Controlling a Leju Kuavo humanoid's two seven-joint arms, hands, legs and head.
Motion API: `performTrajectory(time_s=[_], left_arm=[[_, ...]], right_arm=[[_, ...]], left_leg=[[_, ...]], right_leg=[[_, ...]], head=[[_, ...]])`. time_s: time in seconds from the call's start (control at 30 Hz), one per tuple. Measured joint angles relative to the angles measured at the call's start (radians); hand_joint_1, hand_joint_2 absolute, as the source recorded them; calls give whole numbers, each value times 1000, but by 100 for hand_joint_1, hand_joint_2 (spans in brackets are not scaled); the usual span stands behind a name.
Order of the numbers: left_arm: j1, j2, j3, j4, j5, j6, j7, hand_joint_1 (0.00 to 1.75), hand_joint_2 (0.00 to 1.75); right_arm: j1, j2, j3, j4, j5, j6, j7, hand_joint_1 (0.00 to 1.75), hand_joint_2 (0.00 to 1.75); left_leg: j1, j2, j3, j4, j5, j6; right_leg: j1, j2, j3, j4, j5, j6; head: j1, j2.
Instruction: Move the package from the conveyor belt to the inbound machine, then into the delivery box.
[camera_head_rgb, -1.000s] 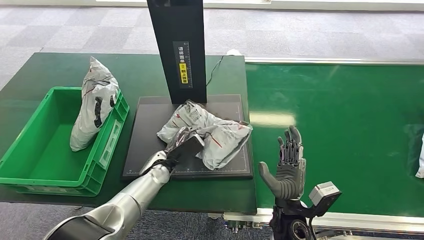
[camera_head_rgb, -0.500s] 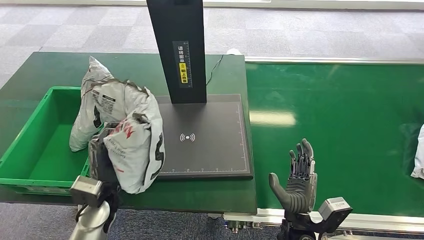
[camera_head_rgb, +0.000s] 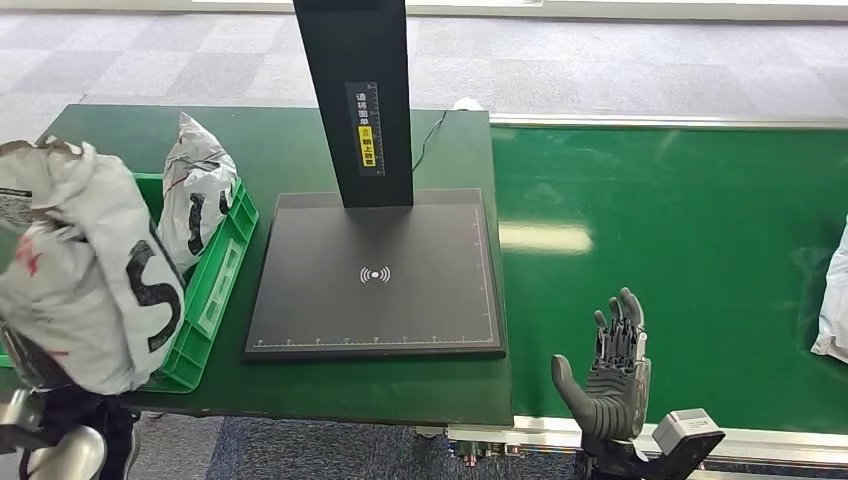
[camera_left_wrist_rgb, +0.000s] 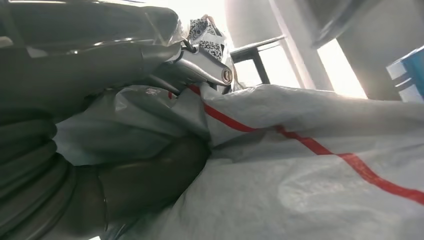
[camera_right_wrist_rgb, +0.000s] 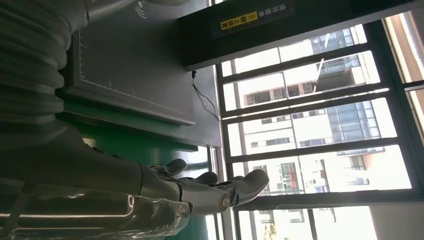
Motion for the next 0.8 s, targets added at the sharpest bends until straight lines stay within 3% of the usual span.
performTrajectory(time_s=[0.13,0.3,0.8], left_arm=[[-135,50,52,181,-139,-44,132,175,175],[-288,113,87,431,-205,-55,179,175,175],[-456,190,107,804,-322,-54,235,175,175]], right_arm=[[4,7,-4,-15,4,8,12,0,175],[9,7,-8,-20,9,17,16,0,175],[10,7,-9,-20,10,26,16,0,175]], left_leg=[[0,0,0,0,1,0],[0,2,1,0,2,0],[0,2,-1,0,2,-1]], right_leg=[[0,-1,2,0,2,-2],[0,1,1,1,3,-3],[0,1,-1,1,3,-3]], head=[[0,0],[0,0],[0,0]])
